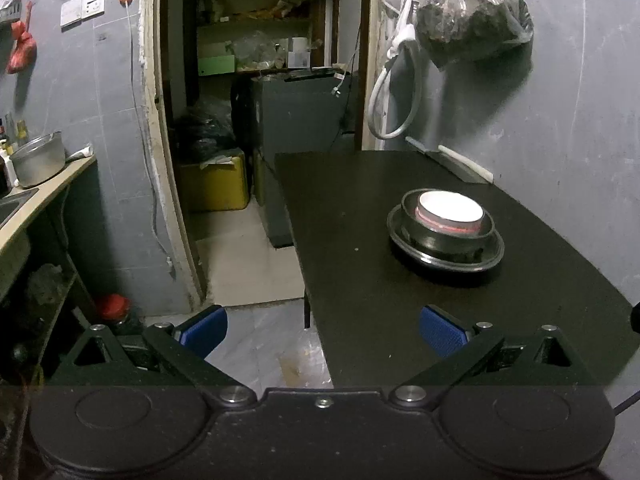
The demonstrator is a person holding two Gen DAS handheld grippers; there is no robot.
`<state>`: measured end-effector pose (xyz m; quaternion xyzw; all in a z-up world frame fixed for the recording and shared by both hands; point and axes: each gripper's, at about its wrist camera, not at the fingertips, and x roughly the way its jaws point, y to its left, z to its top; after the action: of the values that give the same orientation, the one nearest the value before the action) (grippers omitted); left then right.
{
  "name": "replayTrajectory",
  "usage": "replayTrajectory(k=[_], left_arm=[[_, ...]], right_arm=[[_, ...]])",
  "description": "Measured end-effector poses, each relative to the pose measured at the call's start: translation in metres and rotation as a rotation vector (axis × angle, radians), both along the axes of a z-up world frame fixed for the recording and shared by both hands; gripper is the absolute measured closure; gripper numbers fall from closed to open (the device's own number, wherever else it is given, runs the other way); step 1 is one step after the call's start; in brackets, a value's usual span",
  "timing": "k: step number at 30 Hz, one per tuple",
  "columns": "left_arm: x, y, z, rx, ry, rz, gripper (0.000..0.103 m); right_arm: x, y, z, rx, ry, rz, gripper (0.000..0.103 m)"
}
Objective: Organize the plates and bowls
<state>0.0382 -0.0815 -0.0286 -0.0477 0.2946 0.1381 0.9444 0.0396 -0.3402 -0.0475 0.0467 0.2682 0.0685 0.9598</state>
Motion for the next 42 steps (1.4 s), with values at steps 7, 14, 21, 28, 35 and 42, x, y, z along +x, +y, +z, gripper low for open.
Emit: replayTrajectory(k=[7,14,21,28,35,42], left_arm=[[-0.005,0.001,-0.005,-0.003,0.019,0.004,0.001],[-0.008,-0.002,-0.006,-0.003,0.02,-0.004,0.001],[-0.008,-0.008,-0.007,0.003,0.024,-0.016,0.001],[-0.008,-0.009,-0.006,0.006,0.033,-0.017,0.001],[-0.009,-0.009,-0.008,0.011,0.04,-0.018,0.001],[-0.01,-0.008,-0.009,0.009,0.039,-0.017,0.001]], right_arm=[[-0.005,0.002,-0.008,-0.003,0.025,0.019,0.0],[-0.007,-0.001,-0.009,-0.001,0.03,0.018,0.0],[-0.007,-0.006,-0.01,0.006,0.036,0.017,0.0],[-0.008,-0.007,-0.011,0.009,0.046,0.019,0.0],[-0.006,-0.005,-0.013,0.01,0.056,0.023,0.0],[-0.005,-0.004,-0.013,0.004,0.057,0.025,0.0]])
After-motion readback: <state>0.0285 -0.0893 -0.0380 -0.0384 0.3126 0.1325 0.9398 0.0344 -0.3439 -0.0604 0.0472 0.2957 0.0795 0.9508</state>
